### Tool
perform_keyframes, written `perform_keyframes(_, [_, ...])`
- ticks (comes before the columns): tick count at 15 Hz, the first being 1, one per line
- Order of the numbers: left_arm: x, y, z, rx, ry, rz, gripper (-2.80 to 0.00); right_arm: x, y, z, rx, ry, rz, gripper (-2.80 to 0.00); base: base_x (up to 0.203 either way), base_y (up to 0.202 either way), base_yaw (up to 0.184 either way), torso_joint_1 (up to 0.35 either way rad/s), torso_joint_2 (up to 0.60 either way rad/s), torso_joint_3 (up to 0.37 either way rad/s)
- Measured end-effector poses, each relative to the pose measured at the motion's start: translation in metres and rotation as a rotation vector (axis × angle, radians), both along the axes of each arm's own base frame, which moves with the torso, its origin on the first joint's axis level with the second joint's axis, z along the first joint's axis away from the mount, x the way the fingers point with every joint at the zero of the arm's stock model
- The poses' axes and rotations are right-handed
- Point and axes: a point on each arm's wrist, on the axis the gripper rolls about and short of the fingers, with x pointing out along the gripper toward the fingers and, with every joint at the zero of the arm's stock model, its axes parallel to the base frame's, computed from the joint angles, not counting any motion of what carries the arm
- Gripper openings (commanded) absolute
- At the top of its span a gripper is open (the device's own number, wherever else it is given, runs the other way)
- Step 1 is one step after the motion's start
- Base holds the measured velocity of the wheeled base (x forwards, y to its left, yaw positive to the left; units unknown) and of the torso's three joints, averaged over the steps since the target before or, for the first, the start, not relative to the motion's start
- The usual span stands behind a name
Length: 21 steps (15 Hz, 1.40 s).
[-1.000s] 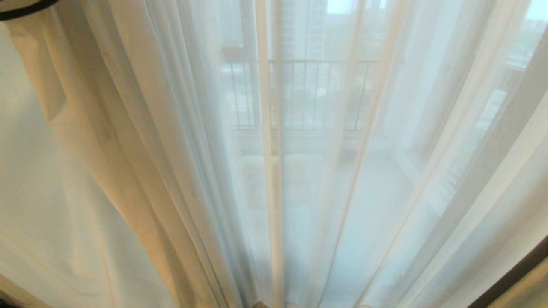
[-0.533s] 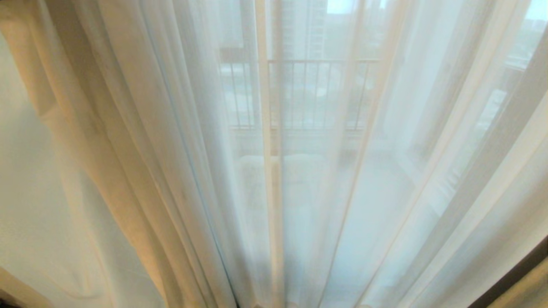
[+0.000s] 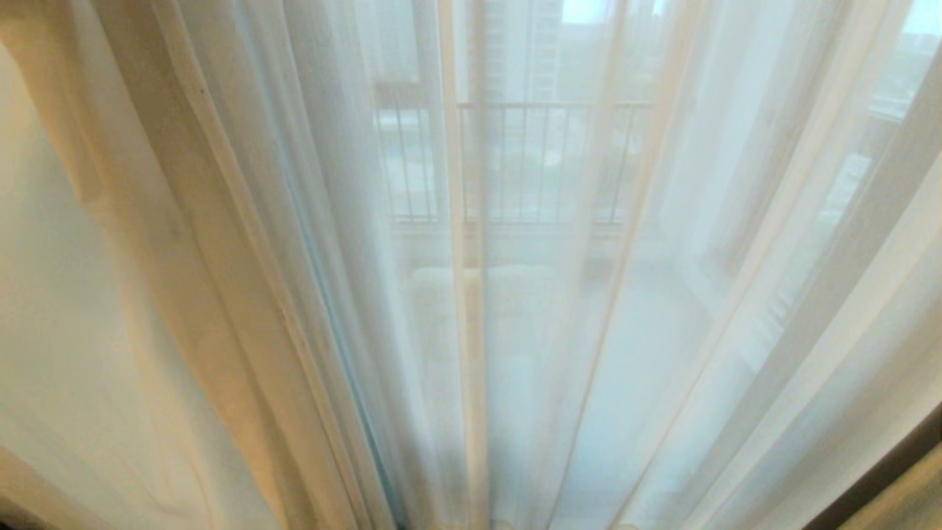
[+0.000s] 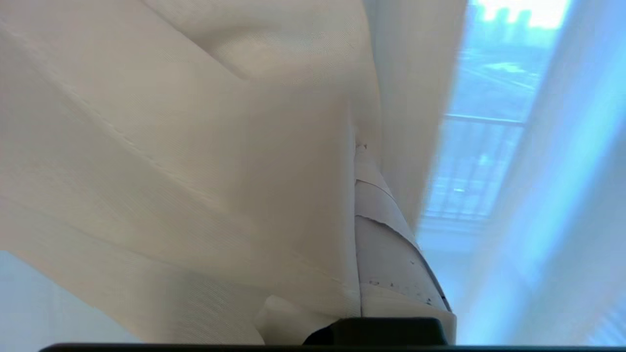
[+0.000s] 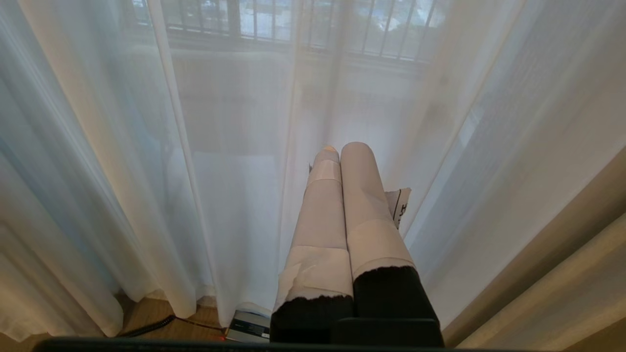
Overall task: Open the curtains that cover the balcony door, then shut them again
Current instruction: Close the inner curtains on both sides
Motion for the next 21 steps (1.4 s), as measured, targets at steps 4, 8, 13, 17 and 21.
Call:
perform_keyframes(4, [-0.014,-0.017,0.003,0.056,-0.019,-0.09,-2.8,0.0,0.0,0.0,-0.001,0.0,0.0,-2.8,0.0,0.0,0.0,0.0,0.0,0.0])
perform_keyframes(8, [-0.022,-0.033,0.004,0.088,-0.029,-0.183,-2.8,0.0,0.0,0.0,-0.001,0.0,0.0,-2.8,0.0,0.0,0.0,0.0,0.0,0.0])
perform_keyframes(13, [-0.019,-0.052,0.0,0.114,-0.019,-0.261,-2.8,0.0,0.0,0.0,0.0,0.0,0.0,-2.8,0.0,0.0,0.0,0.0,0.0,0.0])
perform_keyframes(17, [-0.012,-0.073,-0.007,0.13,0.01,-0.332,-2.8,0.0,0.0,0.0,0.0,0.0,0.0,-2.8,0.0,0.0,0.0,0.0,0.0,0.0])
perform_keyframes(21, [-0.007,-0.096,-0.01,0.13,0.009,-0.399,-2.8,0.0,0.0,0.0,-0.001,0.0,0.0,-2.8,0.0,0.0,0.0,0.0,0.0,0.0])
